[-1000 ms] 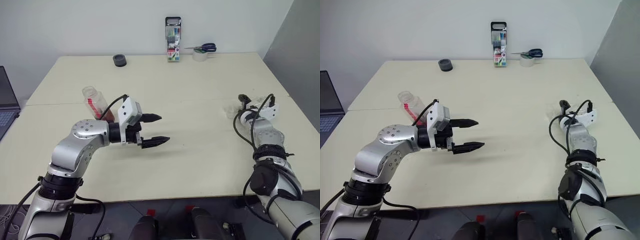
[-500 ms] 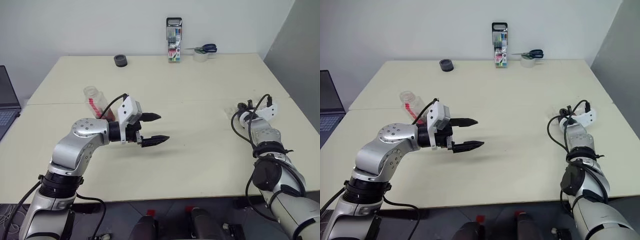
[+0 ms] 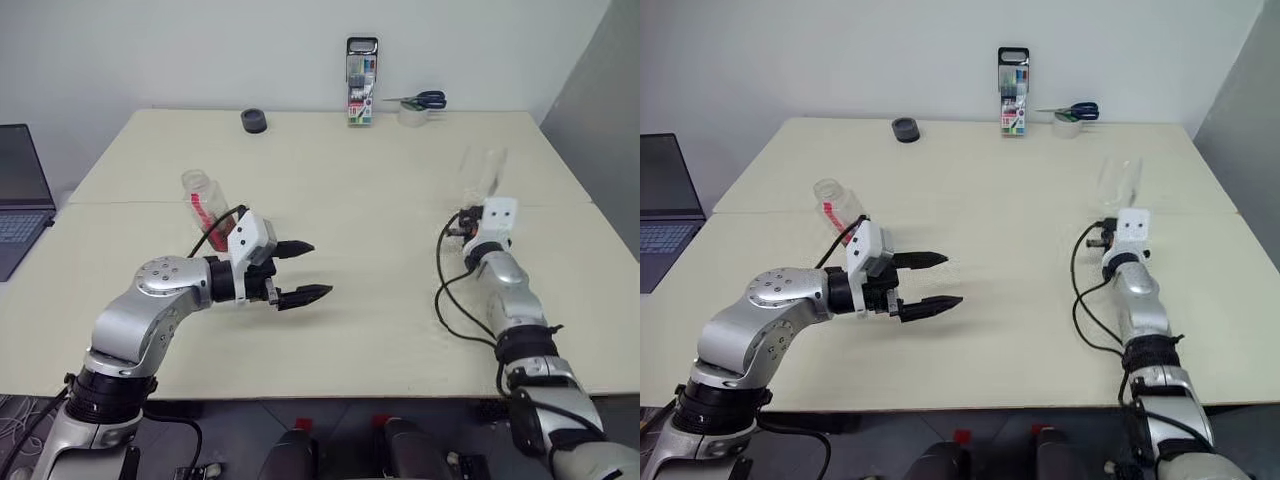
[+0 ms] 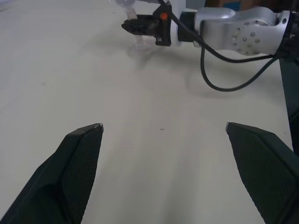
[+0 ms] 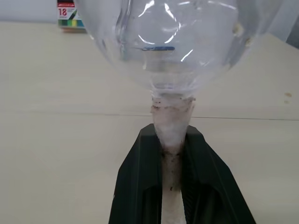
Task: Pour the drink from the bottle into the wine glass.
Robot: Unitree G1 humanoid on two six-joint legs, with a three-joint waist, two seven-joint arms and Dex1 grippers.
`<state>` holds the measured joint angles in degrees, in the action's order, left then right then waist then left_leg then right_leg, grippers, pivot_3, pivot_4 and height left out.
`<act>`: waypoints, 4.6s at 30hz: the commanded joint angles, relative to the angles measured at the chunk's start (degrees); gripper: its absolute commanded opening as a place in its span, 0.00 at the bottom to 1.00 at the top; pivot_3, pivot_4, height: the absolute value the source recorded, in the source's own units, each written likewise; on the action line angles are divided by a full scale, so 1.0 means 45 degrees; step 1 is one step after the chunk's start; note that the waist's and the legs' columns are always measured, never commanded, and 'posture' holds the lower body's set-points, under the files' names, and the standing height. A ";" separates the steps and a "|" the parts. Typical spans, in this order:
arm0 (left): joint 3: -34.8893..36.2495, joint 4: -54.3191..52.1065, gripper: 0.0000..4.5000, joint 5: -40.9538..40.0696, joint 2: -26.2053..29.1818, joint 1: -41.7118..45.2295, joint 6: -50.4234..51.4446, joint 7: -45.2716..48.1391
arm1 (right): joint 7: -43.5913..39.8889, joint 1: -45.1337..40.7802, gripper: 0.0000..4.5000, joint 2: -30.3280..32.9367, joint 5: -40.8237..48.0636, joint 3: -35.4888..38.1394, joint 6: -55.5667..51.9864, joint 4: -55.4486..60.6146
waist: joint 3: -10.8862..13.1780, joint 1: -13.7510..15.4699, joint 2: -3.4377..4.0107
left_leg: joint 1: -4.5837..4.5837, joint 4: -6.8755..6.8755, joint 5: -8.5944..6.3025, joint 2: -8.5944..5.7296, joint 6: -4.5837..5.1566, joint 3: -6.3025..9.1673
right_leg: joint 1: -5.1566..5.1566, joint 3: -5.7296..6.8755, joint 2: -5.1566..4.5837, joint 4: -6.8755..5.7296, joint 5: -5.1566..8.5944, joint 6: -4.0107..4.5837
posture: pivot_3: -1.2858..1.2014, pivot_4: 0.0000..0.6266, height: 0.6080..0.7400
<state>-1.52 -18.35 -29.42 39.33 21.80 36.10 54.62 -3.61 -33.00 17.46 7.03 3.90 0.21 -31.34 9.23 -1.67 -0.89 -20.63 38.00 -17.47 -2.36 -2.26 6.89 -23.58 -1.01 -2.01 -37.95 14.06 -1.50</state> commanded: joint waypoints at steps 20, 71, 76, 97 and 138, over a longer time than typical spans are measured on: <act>0.1827 -0.1626 1.00 -0.0627 0.0006 -0.1670 0.0431 -0.1998 | -0.2434 -0.0377 0.06 -0.1610 -0.0082 -0.0465 -0.1771 0.0546 | -0.0057 -0.0449 -0.0051 | 0.0142 -0.0050 -0.0030 0.0034 0.0040 -0.0036 | 0.0085 -0.0030 0.0025 0.0018 0.0000 0.0013 | 0.52 0.24 1.00; 0.5303 -0.5971 1.00 -0.0869 -0.2038 -0.6712 0.1089 -0.7720 | -0.2995 -0.6405 0.06 -0.5681 -0.2376 -0.1032 0.4545 -0.9300 | 0.0006 -0.0375 0.0016 | 0.0023 -0.0047 -0.0045 0.0211 -0.0055 -0.0214 | -0.0135 -0.0249 0.0190 -0.0016 -0.0054 0.0092 | 0.52 0.24 1.00; 0.5290 -0.5971 1.00 -0.0901 -0.1978 -0.6684 0.1091 -0.7691 | -0.2999 -0.6263 0.06 -0.5765 -0.2333 -0.0936 0.4508 -0.9354 | 0.0006 -0.0376 0.0016 | 0.0024 -0.0047 -0.0045 0.0212 -0.0055 -0.0212 | -0.0135 -0.0247 0.0190 -0.0016 -0.0054 0.0092 | 0.52 0.24 1.00; 0.5129 -0.5591 1.00 -0.0817 -0.1766 -0.6218 0.1072 -0.7495 | -0.3302 -0.5980 0.79 -0.5534 -0.2528 -0.1010 0.4709 -0.9284 | 0.0006 -0.0378 0.0015 | 0.0026 -0.0047 -0.0045 0.0212 -0.0056 -0.0215 | -0.0134 -0.0249 0.0193 -0.0017 -0.0054 0.0092 | 0.52 0.24 1.00; 0.5112 0.0557 1.00 0.1730 -0.1412 -0.3175 -0.1978 -0.7622 | -0.9579 0.0788 0.99 0.3815 0.6655 -0.0515 -0.9273 1.3881 | 0.0023 0.0066 -0.0004 | -0.0030 -0.0014 -0.0067 0.0203 -0.0024 -0.0173 | -0.0123 -0.0200 0.0170 0.0046 -0.0058 0.0070 | 0.52 0.24 1.00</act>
<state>20.57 -15.68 -22.28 31.74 6.19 28.66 19.70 -47.83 -29.55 34.49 35.63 0.03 -41.61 28.71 9.33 -1.37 -0.91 -20.77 37.94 -17.77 -1.44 -2.36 6.12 -24.15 -1.91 -1.25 -37.74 13.80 -1.19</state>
